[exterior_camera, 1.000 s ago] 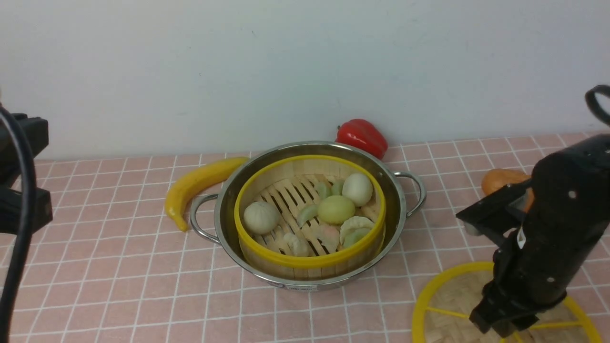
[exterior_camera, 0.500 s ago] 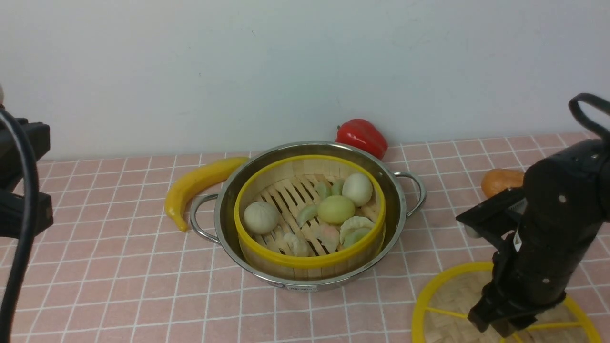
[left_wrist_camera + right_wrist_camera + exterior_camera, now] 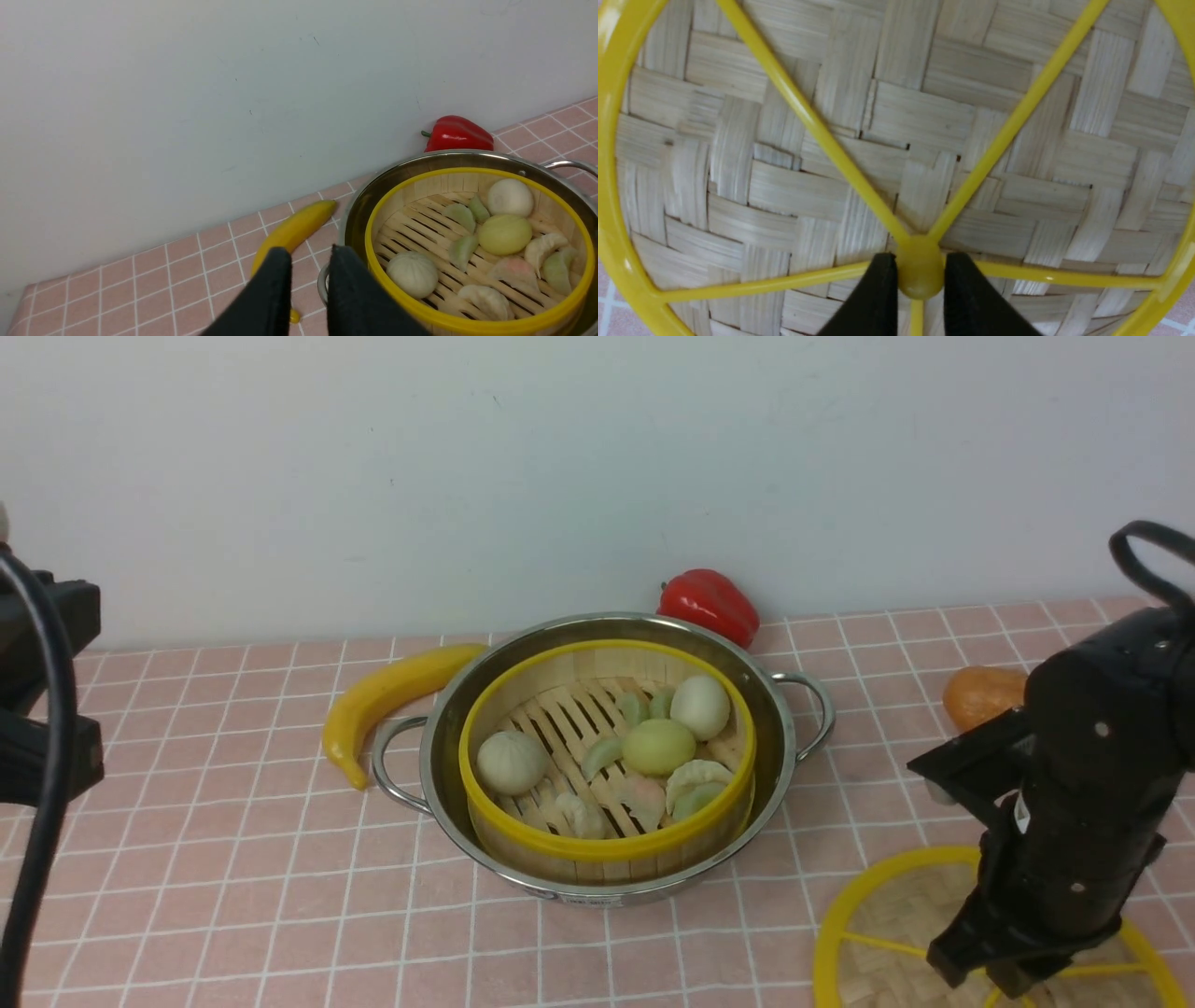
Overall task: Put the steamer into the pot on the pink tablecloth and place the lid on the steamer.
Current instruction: 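Move the gripper down to the bamboo steamer lid and grasp its center knob, then place the bamboo steamer lid onto the steamer basket in the pot with the right gripper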
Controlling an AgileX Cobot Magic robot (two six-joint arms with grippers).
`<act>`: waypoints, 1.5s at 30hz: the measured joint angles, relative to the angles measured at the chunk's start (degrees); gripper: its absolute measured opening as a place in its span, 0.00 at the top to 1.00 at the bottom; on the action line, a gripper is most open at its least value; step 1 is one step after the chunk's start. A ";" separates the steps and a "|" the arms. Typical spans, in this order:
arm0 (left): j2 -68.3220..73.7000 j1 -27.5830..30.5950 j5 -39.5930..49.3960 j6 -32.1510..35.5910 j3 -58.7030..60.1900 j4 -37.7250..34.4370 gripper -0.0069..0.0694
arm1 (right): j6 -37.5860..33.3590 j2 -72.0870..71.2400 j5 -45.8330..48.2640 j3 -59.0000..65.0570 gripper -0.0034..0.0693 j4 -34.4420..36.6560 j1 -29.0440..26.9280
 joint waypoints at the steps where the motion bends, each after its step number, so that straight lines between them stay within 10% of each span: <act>1: 0.00 0.00 0.20 0.00 0.00 0.00 0.76 | 0.00 0.51 0.05 -0.21 0.77 0.00 0.00; 22: 0.00 0.00 0.57 0.47 0.00 0.00 0.74 | 0.28 -10.75 8.28 -12.62 0.77 -2.18 0.00; 45: 0.00 0.00 0.16 2.04 0.00 0.04 0.74 | -22.40 7.66 9.45 -49.55 0.77 6.17 5.56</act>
